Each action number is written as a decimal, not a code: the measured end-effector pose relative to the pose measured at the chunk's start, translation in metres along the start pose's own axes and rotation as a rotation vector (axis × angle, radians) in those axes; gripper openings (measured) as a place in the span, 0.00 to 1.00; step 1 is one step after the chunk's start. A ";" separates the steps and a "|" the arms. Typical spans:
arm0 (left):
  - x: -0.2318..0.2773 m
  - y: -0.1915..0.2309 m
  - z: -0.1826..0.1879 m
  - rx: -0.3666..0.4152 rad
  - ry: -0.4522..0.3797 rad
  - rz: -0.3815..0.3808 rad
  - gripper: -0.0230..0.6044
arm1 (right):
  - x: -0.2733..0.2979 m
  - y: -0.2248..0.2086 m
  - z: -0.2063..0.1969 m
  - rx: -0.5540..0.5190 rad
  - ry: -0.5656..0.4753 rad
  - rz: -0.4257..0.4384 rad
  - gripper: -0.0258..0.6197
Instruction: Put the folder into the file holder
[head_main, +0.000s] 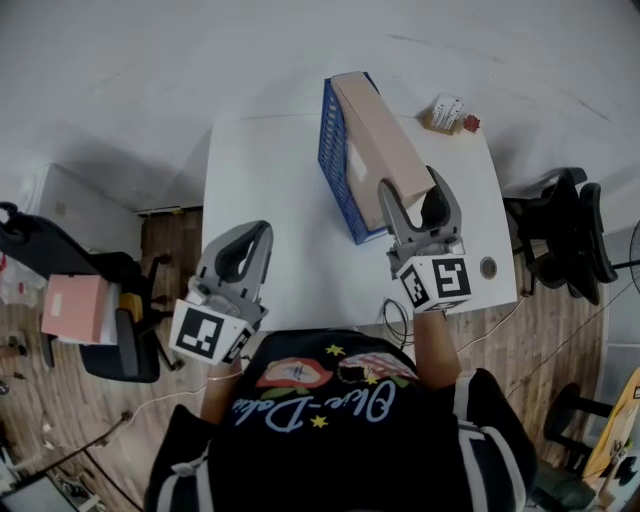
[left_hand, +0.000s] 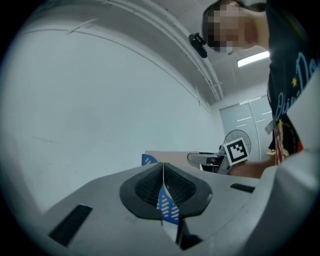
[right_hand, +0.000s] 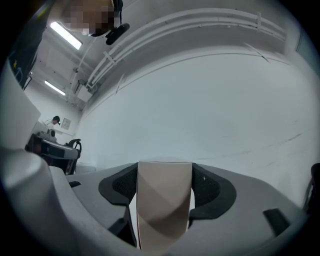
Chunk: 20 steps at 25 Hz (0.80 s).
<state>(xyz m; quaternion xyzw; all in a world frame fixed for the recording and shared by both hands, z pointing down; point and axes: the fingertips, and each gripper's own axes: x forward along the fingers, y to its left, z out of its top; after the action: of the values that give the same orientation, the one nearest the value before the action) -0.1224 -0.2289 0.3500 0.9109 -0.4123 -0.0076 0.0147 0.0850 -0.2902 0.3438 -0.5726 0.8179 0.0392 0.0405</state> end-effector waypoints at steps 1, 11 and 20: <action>0.002 -0.002 0.000 0.003 -0.005 -0.011 0.04 | -0.005 0.000 0.003 0.001 -0.007 -0.004 0.47; 0.035 -0.027 -0.013 -0.025 0.023 -0.127 0.04 | -0.069 -0.011 0.018 -0.034 -0.030 -0.099 0.44; 0.053 -0.063 -0.036 -0.046 0.067 -0.226 0.04 | -0.089 -0.011 -0.041 0.032 0.136 -0.162 0.11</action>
<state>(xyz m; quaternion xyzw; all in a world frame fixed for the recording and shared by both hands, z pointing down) -0.0391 -0.2266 0.3837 0.9507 -0.3062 0.0116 0.0484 0.1247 -0.2157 0.3938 -0.6374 0.7703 -0.0165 -0.0029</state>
